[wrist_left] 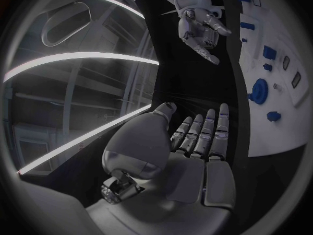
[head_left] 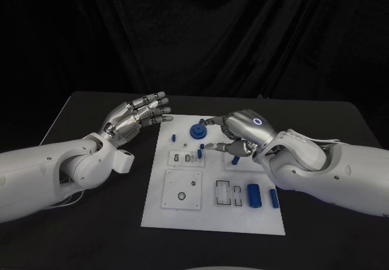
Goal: Assemble the parts on the task board
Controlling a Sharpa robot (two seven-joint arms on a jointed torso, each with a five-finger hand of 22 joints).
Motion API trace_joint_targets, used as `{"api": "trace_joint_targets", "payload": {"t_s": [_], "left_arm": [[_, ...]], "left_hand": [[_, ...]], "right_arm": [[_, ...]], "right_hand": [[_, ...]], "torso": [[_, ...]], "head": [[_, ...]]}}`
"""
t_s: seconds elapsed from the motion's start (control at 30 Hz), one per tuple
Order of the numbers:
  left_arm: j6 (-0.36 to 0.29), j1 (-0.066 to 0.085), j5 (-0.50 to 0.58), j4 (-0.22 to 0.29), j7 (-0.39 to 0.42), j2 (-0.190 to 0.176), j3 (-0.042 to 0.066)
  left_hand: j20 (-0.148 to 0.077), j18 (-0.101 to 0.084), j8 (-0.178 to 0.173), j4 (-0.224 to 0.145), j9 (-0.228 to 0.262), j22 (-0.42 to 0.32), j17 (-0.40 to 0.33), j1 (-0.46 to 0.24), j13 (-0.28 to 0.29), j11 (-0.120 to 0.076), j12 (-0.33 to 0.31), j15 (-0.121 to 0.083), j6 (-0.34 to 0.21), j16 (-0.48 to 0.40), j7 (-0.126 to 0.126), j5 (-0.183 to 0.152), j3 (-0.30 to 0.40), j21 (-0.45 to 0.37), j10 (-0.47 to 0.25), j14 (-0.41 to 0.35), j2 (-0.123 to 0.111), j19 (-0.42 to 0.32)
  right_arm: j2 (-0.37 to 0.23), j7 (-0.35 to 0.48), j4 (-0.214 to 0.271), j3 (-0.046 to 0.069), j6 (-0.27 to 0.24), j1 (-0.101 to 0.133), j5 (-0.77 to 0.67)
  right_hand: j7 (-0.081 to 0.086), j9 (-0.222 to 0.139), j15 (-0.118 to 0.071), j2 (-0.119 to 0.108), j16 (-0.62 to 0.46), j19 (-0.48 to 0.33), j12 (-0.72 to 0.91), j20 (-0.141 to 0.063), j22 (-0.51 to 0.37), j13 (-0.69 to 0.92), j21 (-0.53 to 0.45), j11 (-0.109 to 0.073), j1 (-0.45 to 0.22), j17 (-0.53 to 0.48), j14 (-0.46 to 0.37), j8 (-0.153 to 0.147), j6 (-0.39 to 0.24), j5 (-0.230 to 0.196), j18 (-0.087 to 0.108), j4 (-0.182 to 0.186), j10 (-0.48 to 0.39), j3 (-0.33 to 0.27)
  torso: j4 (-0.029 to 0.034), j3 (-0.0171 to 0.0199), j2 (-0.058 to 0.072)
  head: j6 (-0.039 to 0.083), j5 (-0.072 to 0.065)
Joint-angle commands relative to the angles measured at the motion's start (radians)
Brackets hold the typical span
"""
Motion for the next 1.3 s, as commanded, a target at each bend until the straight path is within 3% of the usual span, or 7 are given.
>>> {"api": "trace_joint_targets", "payload": {"t_s": [0.03, 0.4, 0.67, 0.73, 0.87, 1.0, 1.3], "left_arm": [[-0.087, 0.013, -0.007, 0.008, -0.006, 0.003, 0.001], [-0.111, 0.075, -0.107, -0.023, -0.239, 0.055, 0.001], [-0.128, 0.096, -0.262, -0.055, -0.349, 0.112, 0.001], [-0.135, 0.101, -0.278, -0.059, -0.362, 0.123, 0.001], [-0.155, 0.109, -0.364, -0.065, -0.407, 0.144, 0.001], [-0.205, 0.113, -0.548, -0.068, -0.490, 0.164, 0.001], [-0.096, 0.117, -0.903, -0.068, -0.833, 0.219, 0.001]], "left_hand": [[-0.005, -0.015, 0.014, 0.001, 0.005, 0.036, 0.028, 0.009, 0.018, 0.030, 0.077, -0.003, 0.051, 0.098, 0.047, -0.009, 0.015, 0.076, 0.083, 0.116, -0.016, 0.104], [-0.047, 0.031, 0.121, 0.179, 0.025, 0.321, 0.279, -0.147, 0.135, -0.020, 0.417, -0.088, 0.348, 0.611, 0.088, -0.399, -0.164, 0.550, 0.329, 0.297, -0.037, 0.226], [-0.114, 0.034, 0.237, 0.181, 0.033, 0.531, 0.858, -0.088, 0.557, -0.101, 0.891, -0.174, 0.433, 1.060, 0.025, -0.268, -0.250, 0.898, 0.453, 0.720, 0.018, 0.298], [-0.127, -0.033, 0.271, 0.176, 0.045, 0.881, 1.198, -0.044, 0.948, -0.109, 1.105, -0.184, 0.444, 1.182, 0.011, -0.213, -0.247, 1.078, 0.698, 0.954, 0.023, 0.606], [-0.126, -0.068, 0.312, 0.180, 0.062, 1.063, 1.476, -0.026, 1.168, -0.116, 1.203, -0.186, 0.442, 1.230, 0.007, -0.200, -0.257, 1.157, 0.853, 1.151, 0.030, 0.768], [-0.164, -0.134, 0.376, 0.178, 0.105, 1.356, 1.476, -0.010, 1.492, -0.153, 1.321, -0.224, 0.464, 1.230, -0.024, -0.199, -0.261, 1.247, 1.218, 1.151, 0.028, 1.051], [-0.194, -0.147, 0.406, 0.179, 0.161, 1.410, 1.476, -0.050, 1.492, -0.179, 1.321, -0.253, 0.494, 1.230, -0.048, -0.226, -0.264, 1.258, 1.218, 1.151, 0.016, 1.096]], "right_arm": [[-0.024, 0.105, 0.006, 0.001, -0.112, 0.026, 0.169], [-0.140, 0.283, -0.023, -0.005, 0.155, 0.085, 0.675], [-0.177, 0.282, -0.062, -0.006, 0.203, 0.069, 0.868], [-0.179, 0.282, -0.069, -0.006, 0.206, 0.063, 0.883], [-0.178, 0.275, -0.084, -0.006, 0.194, 0.045, 0.903], [-0.173, 0.262, -0.098, -0.006, 0.171, 0.025, 0.912], [-0.157, 0.248, -0.133, -0.006, 0.147, -0.001, 0.917]], "right_hand": [[0.005, 0.012, 0.007, 0.038, 0.002, 0.021, 0.009, 0.005, 0.206, 0.226, 0.020, 0.007, 0.028, 0.263, 0.103, 0.021, 0.080, 0.053, -0.004, -0.022, 0.057, 0.014], [0.033, 0.023, 0.050, 0.117, -0.073, -0.076, -0.122, 0.042, 0.156, 0.092, -0.152, 0.054, -0.017, 0.204, 0.063, 0.031, 0.192, 0.086, 0.031, 0.023, -0.134, 0.016], [0.024, 0.025, 0.044, 0.134, -0.098, -0.091, -0.138, 0.044, 0.147, 0.070, -0.186, 0.046, 0.010, 0.184, 0.049, 0.033, 0.221, 0.162, 0.039, 0.011, -0.155, 0.041], [0.023, 0.025, 0.043, 0.134, -0.096, -0.089, -0.138, 0.042, 0.147, 0.068, -0.185, 0.045, 0.019, 0.185, 0.050, 0.033, 0.224, 0.183, 0.039, 0.006, -0.156, 0.048], [0.022, 0.026, 0.042, 0.133, -0.094, -0.088, -0.138, 0.041, 0.147, 0.066, -0.187, 0.044, 0.028, 0.185, 0.051, 0.032, 0.228, 0.208, 0.039, 0.001, -0.155, 0.057], [0.018, 0.028, 0.037, 0.129, -0.086, -0.077, -0.129, 0.036, 0.151, 0.070, -0.176, 0.039, 0.042, 0.191, 0.058, 0.032, 0.237, 0.259, 0.037, -0.013, -0.141, 0.074], [0.017, 0.029, 0.034, 0.125, -0.091, -0.076, -0.130, 0.033, 0.149, 0.065, -0.182, 0.037, 0.043, 0.185, 0.057, 0.030, 0.239, 0.287, 0.038, -0.018, -0.143, 0.084]], "torso": [[-0.0035, 0.0027, -0.008], [-0.0016, 0.0118, -0.036], [-0.0088, 0.0204, -0.072], [-0.0076, 0.0199, -0.081], [-0.0125, 0.0220, -0.097], [-0.0201, 0.0294, -0.112], [-0.0264, 0.0437, -0.147]], "head": [[0.012, 0.003], [0.044, -0.009], [0.043, 0.014], [0.040, 0.015], [0.035, 0.025], [0.034, 0.037], [0.013, 0.058]]}}
